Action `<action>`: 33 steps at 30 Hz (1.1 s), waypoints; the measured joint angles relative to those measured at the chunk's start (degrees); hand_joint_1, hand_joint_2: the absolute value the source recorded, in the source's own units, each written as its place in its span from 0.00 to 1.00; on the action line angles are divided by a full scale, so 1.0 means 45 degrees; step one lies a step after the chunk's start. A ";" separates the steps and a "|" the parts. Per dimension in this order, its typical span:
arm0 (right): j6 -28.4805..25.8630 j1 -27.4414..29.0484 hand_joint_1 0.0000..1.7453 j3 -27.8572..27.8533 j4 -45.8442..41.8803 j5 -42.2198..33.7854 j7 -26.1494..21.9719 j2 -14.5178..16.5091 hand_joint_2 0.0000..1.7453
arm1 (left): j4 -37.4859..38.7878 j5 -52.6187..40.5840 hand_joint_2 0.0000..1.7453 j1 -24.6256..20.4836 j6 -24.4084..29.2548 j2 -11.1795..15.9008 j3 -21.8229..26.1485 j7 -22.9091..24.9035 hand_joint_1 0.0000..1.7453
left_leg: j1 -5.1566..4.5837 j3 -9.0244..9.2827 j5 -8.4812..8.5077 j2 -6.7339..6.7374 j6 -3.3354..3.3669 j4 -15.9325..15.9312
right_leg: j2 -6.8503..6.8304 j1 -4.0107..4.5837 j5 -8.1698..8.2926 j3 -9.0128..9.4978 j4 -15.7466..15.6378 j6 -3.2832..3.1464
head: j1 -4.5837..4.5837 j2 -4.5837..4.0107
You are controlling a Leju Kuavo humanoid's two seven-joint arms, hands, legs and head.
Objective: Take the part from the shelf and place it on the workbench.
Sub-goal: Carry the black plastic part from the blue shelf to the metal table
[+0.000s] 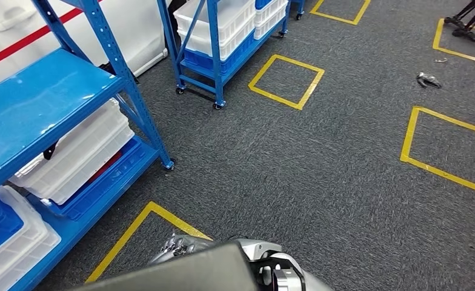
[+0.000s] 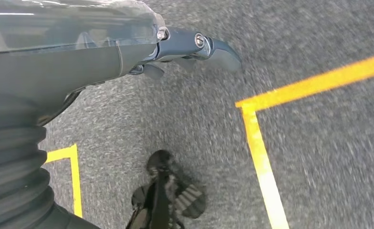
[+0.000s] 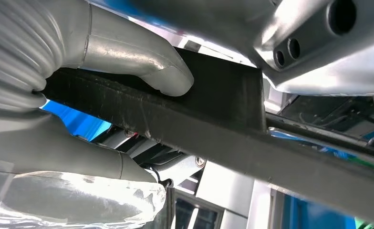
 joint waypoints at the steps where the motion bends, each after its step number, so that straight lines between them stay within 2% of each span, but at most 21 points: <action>1: 0.0003 -0.0065 1.00 0.0000 0.0037 -0.0025 0.0015 0.0041 1.00 | -0.0001 -0.0007 1.00 0.0015 -0.0083 -0.0018 0.0021 -0.0046 0.00 | 0.0016 0.0366 0.0419 -0.0276 0.0028 -0.0883 | 0.0149 0.0008 -0.0009 -0.0009 0.0033 0.0030 | 0.0000 0.0000; 3: -0.0150 -0.0162 1.00 -0.0015 0.0123 -0.0067 -0.0018 0.0077 1.00 | -0.0015 -0.0159 1.00 0.0052 -0.0502 -0.0019 0.0040 -0.0186 0.00 | 0.0039 0.0869 0.0837 -0.0757 0.0096 -0.2088 | 0.0412 0.0003 -0.0001 -0.0090 0.0095 0.0150 | 0.0003 0.0000; 4: -0.0339 -0.0178 1.00 -0.0055 0.0183 -0.0076 -0.0107 0.0044 1.00 | -0.0027 -0.0355 1.00 0.0071 -0.0862 0.0003 0.0011 -0.0270 0.00 | 0.0026 0.0934 0.0833 -0.0874 0.0144 -0.2263 | 0.0526 -0.0011 0.0024 -0.0146 0.0103 0.0232 | 0.0003 0.0000; 6: -0.0938 -0.0109 1.00 -0.0301 0.0350 -0.0029 -0.0419 -0.0180 1.00 | -0.0061 -0.0968 1.00 0.0092 -0.1657 0.0130 -0.0189 -0.0403 0.00 | 0.0023 0.0950 0.0903 -0.0662 0.0297 -0.2353 | 0.0663 -0.0057 0.0071 -0.0215 0.0091 0.0399 | 0.0006 0.0000; 8: -0.1525 0.0106 1.00 -0.0789 0.0467 0.0092 -0.0663 -0.0532 1.00 | -0.0091 -0.1560 1.00 0.0105 -0.2128 0.0317 -0.0536 -0.0453 0.00 | 0.0062 0.0978 0.1003 -0.0397 0.0489 -0.2488 | 0.0261 -0.0027 -0.0205 -0.0407 0.0469 0.0527 | 0.0050 0.0000; 10: -0.1901 0.0546 1.00 -0.1402 0.0400 0.0279 -0.0718 -0.0857 1.00 | -0.0108 -0.1927 1.00 0.0163 -0.2267 0.0493 -0.0864 -0.0486 0.00 | 0.0046 0.0987 0.1044 -0.0092 0.0603 -0.2560 | -0.0399 -0.0026 -0.0961 -0.1033 0.1771 0.0613 | 0.0101 -0.0001; 12: -0.2141 0.1215 1.00 -0.2073 0.0151 0.0547 -0.0720 -0.1149 1.00 | -0.0111 -0.2142 1.00 0.0222 -0.2310 0.0641 -0.1112 -0.0505 0.00 | 0.0005 0.0978 0.1023 0.0234 0.0637 -0.2557 | -0.0662 -0.0099 -0.1562 -0.1749 0.3250 0.0679 | 0.0113 -0.0001; 13: -0.2222 0.1556 1.00 -0.2401 -0.0002 0.0694 -0.0720 -0.1278 1.00 | -0.0110 -0.2207 1.00 0.0228 -0.2319 0.0698 -0.1215 -0.0501 0.00 | -0.0006 0.0980 0.1007 0.0394 0.0637 -0.2553 | -0.0706 -0.0129 -0.1547 -0.1870 0.3507 0.0698 | 0.0114 0.0000; 14: -0.2283 0.1839 1.00 -0.2697 -0.0157 0.0859 -0.0719 -0.1389 1.00 | -0.0110 -0.2250 1.00 0.0217 -0.2320 0.0749 -0.1302 -0.0494 0.00 | -0.0011 0.0990 0.0985 0.0558 0.0626 -0.2548 | -0.0759 -0.0149 -0.1299 -0.1739 0.3263 0.0703 | 0.0115 0.0000; 15: -0.2319 0.2052 1.00 -0.2945 -0.0303 0.1031 -0.0718 -0.1474 1.00 | -0.0110 -0.2274 1.00 0.0193 -0.2322 0.0783 -0.1376 -0.0482 0.00 | -0.0015 0.1013 0.0957 0.0718 0.0604 -0.2544 | -0.0874 -0.0154 -0.0896 -0.1375 0.2579 0.0691 | 0.0115 0.0000; 17: -0.2356 0.2294 1.00 -0.3355 -0.0555 0.1379 -0.0712 -0.1569 1.00 | -0.0111 -0.2261 1.00 0.0146 -0.2324 0.0826 -0.1474 -0.0455 0.00 | -0.0065 0.1080 0.0872 0.1003 0.0510 -0.2516 | -0.1451 -0.0070 -0.0249 -0.0457 0.0831 0.0604 | 0.0114 0.0000; 19: -0.2361 0.2451 1.00 -0.3759 -0.0712 0.1706 -0.0706 -0.1626 1.00 | -0.0110 -0.2199 1.00 0.0107 -0.2329 0.0857 -0.1524 -0.0454 0.00 | -0.0130 0.1143 0.0793 0.1265 0.0380 -0.2497 | -0.1763 0.0043 -0.0108 -0.0071 0.0023 0.0483 | 0.0101 0.0000; 21: -0.2365 0.2662 1.00 -0.4220 -0.0837 0.1986 -0.0710 -0.1709 1.00 | -0.0110 -0.2130 1.00 0.0049 -0.2337 0.0874 -0.1548 -0.0477 0.00 | -0.0135 0.1196 0.0728 0.1516 0.0246 -0.2497 | -0.1482 0.0067 -0.0077 -0.0076 -0.0052 0.0353 | 0.0095 0.0000; 23: -0.2312 0.2877 1.00 -0.4652 -0.1002 0.2172 -0.0723 -0.1812 1.00 | -0.0110 -0.2055 1.00 0.0008 -0.2344 0.0881 -0.1557 -0.0499 0.00 | -0.0073 0.1113 0.0420 0.1182 0.0119 -0.2152 | -0.1201 0.0016 -0.0013 -0.0037 -0.0142 0.0209 | 0.0097 0.0000; 25: -0.2171 0.3008 1.00 -0.4952 -0.1167 0.2237 -0.0727 -0.1905 1.00 | -0.0110 -0.1960 1.00 0.0040 -0.2342 0.0912 -0.1551 -0.0533 0.00 | -0.0024 0.0569 -0.0338 0.0483 0.0045 -0.0854 | -0.0922 -0.0029 0.0024 -0.0014 -0.0181 0.0096 | 0.0076 0.0000; 26: -0.2085 0.3060 1.00 -0.5060 -0.1234 0.2244 -0.0725 -0.1951 1.00 | -0.0111 -0.1905 1.00 0.0076 -0.2341 0.0929 -0.1546 -0.0561 0.00 | -0.0022 0.0154 -0.0741 0.0278 0.0029 0.0042 | -0.0759 -0.0029 0.0027 -0.0019 -0.0171 0.0064 | 0.0066 0.0000; 28: -0.1924 0.3174 1.00 -0.5218 -0.1343 0.2251 -0.0723 -0.2040 1.00 | -0.0110 -0.1807 1.00 0.0128 -0.2366 0.0952 -0.1534 -0.0648 0.00 | -0.0021 -0.0416 -0.0982 0.0156 0.0012 0.1146 | -0.0406 -0.0020 0.0025 -0.0020 -0.0137 0.0048 | 0.0058 0.0000; 29: -0.1847 0.3212 1.00 -0.5277 -0.1413 0.2255 -0.0721 -0.2079 1.00 | -0.0111 -0.1748 1.00 0.0137 -0.2409 0.0954 -0.1526 -0.0706 0.00 | -0.0019 -0.0409 -0.0731 0.0136 0.0020 0.1032 | -0.0225 -0.0020 0.0021 -0.0018 -0.0109 0.0054 | 0.0058 0.0000; 30: -0.1776 0.3228 1.00 -0.5322 -0.1499 0.2256 -0.0721 -0.2109 1.00 | -0.0110 -0.1695 1.00 0.0132 -0.2484 0.0960 -0.1515 -0.0763 0.00 | -0.0014 -0.0184 -0.0287 0.0079 0.0038 0.0448 | -0.0054 -0.0026 0.0011 -0.0015 -0.0077 0.0067 | 0.0058 0.0000; 32: -0.1643 0.3233 1.00 -0.5371 -0.1711 0.2254 -0.0723 -0.2152 1.00 | -0.0111 -0.1591 1.00 0.0106 -0.2625 0.0980 -0.1464 -0.0833 0.00 | 0.0018 0.0520 0.0555 -0.0397 0.0100 -0.1269 | 0.0269 -0.0032 -0.0025 -0.0039 0.0013 0.0133 | 0.0060 0.0000; 33: -0.1570 0.3239 1.00 -0.5379 -0.1812 0.2260 -0.0723 -0.2164 1.00 | -0.0110 -0.1558 1.00 0.0096 -0.2657 0.0991 -0.1427 -0.0835 0.00 | 0.0029 0.0781 0.0755 -0.0646 0.0134 -0.1873 | 0.0416 -0.0036 -0.0027 -0.0074 0.0050 0.0192 | 0.0061 0.0000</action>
